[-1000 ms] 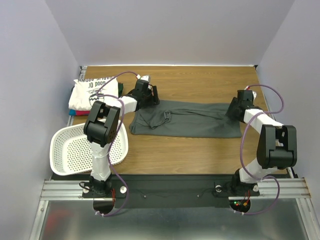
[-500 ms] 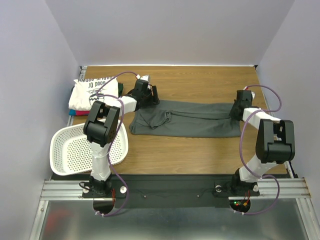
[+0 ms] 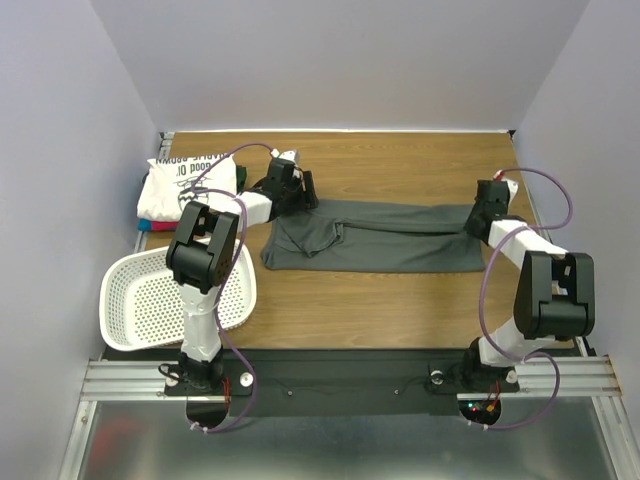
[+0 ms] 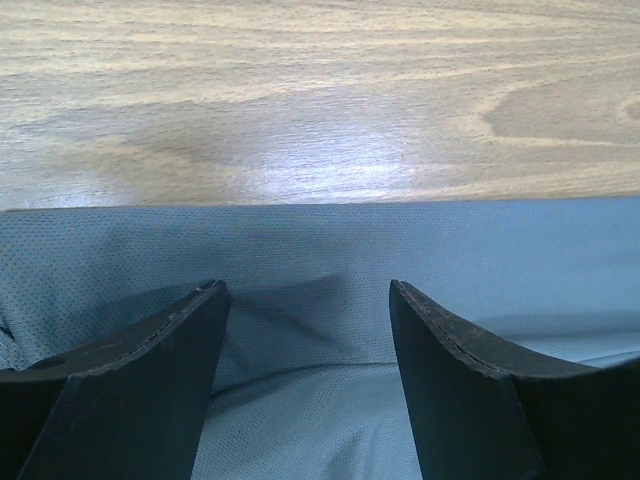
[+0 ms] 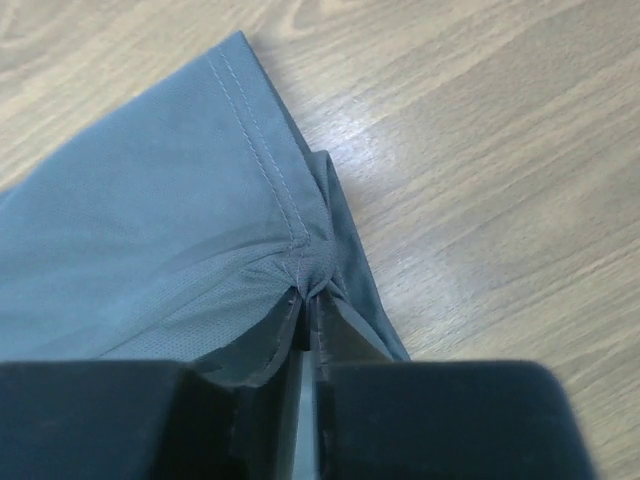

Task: Fold and stack the t-shirts
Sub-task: Fold the tshirt

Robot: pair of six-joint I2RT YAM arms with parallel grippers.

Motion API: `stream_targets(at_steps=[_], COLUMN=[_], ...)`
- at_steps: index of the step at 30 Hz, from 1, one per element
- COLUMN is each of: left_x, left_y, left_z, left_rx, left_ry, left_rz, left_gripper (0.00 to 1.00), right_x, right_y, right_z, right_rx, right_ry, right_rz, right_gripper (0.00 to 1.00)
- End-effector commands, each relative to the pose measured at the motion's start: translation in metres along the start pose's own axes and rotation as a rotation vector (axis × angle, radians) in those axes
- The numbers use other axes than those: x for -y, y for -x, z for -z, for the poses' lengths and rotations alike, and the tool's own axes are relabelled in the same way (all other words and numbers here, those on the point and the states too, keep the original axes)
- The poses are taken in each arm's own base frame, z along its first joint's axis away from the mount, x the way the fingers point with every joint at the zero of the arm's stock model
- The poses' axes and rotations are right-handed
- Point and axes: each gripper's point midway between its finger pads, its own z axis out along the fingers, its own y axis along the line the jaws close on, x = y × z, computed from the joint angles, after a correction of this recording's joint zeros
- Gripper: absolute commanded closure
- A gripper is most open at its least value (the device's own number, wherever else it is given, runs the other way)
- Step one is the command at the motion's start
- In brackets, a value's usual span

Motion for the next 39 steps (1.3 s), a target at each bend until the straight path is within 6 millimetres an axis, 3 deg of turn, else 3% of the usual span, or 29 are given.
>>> stream_targets(at_steps=[1, 2, 6, 12, 15, 21, 27, 30, 35, 39], left_x=[-0.011, -0.011, 0.002, 0.025, 0.037, 0.042, 0.035, 0.031, 0.019, 0.008], left_y=[-0.006, -0.003, 0.020, 0.048, 0.054, 0.003, -0.045, -0.059, -0.066, -0.067], left_z=[0.004, 0.005, 0.018, 0.047, 0.062, 0.069, 0.059, 0.051, 0.042, 0.030], left_rx=[-0.017, -0.010, 0.043, 0.120, 0.149, 0.036, -0.068, -0.109, -0.122, -0.132], left_ry=[0.029, 0.029, 0.003, -0.041, -0.058, -0.081, -0.111, -0.112, -0.067, -0.020], left_rz=[-0.001, -0.005, -0.007, -0.013, -0.013, 0.016, 0.052, 0.054, 0.038, 0.005], left_gripper=[0.23, 0.23, 0.23, 0.22, 0.21, 0.21, 0.21, 0.21, 0.21, 0.21], right_x=[0.012, 0.013, 0.014, 0.008, -0.008, -0.048, -0.063, -0.068, -0.074, -0.092], right_y=[-0.004, -0.006, 0.000, 0.027, 0.037, 0.029, -0.002, -0.014, -0.028, -0.054], right_z=[-0.009, -0.009, -0.005, 0.021, 0.035, 0.032, 0.002, -0.008, -0.013, -0.011], right_rx=[-0.007, -0.016, -0.001, 0.091, 0.131, 0.090, -0.014, -0.057, -0.105, -0.208], right_ry=[-0.069, -0.074, -0.078, -0.038, 0.009, 0.173, 0.213, 0.229, 0.262, 0.376], right_rz=[0.014, 0.016, 0.010, -0.018, -0.002, 0.048, 0.092, 0.104, 0.121, 0.127], right_gripper=[0.74, 0.56, 0.38, 0.33, 0.33, 0.34, 0.36, 0.37, 0.37, 0.37])
